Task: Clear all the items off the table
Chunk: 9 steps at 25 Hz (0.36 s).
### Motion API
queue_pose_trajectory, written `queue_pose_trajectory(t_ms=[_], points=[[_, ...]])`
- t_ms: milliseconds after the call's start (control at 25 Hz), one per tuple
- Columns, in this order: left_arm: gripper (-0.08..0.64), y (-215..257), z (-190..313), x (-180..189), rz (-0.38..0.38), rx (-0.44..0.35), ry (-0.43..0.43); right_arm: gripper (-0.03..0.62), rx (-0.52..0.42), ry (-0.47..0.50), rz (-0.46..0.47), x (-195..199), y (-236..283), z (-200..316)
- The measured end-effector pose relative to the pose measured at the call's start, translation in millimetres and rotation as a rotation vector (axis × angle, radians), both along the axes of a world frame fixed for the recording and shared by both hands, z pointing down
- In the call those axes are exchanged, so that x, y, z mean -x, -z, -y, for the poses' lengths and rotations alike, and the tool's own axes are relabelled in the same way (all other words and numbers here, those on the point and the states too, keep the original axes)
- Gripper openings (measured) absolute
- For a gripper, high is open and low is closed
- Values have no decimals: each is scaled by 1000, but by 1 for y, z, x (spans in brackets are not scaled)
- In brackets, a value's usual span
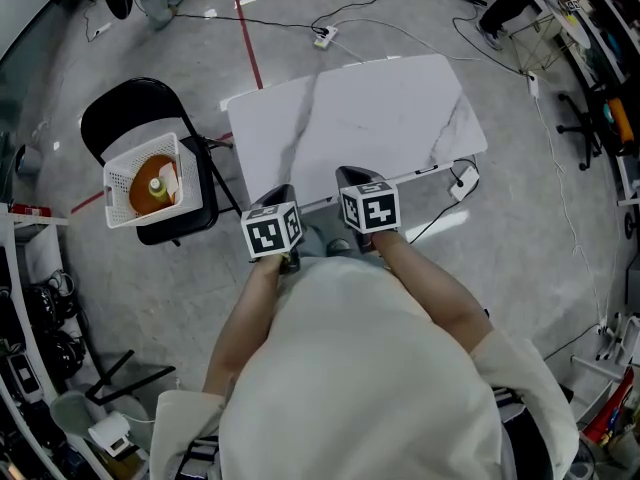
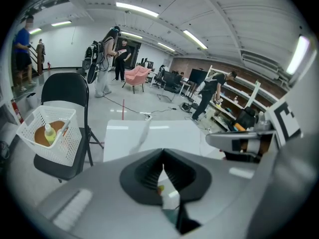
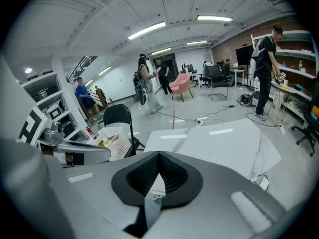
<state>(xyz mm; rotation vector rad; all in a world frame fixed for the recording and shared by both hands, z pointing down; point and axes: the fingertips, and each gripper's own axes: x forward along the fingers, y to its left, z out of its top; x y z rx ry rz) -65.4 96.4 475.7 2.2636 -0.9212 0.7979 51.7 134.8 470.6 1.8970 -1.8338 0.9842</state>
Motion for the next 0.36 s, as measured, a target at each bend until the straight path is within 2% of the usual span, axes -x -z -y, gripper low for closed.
queue_pose_trajectory(t_ms=[360], points=[[9,1,1,-2,-3,-10,-5,-3,-2,-4,1,-2,-2,-3]])
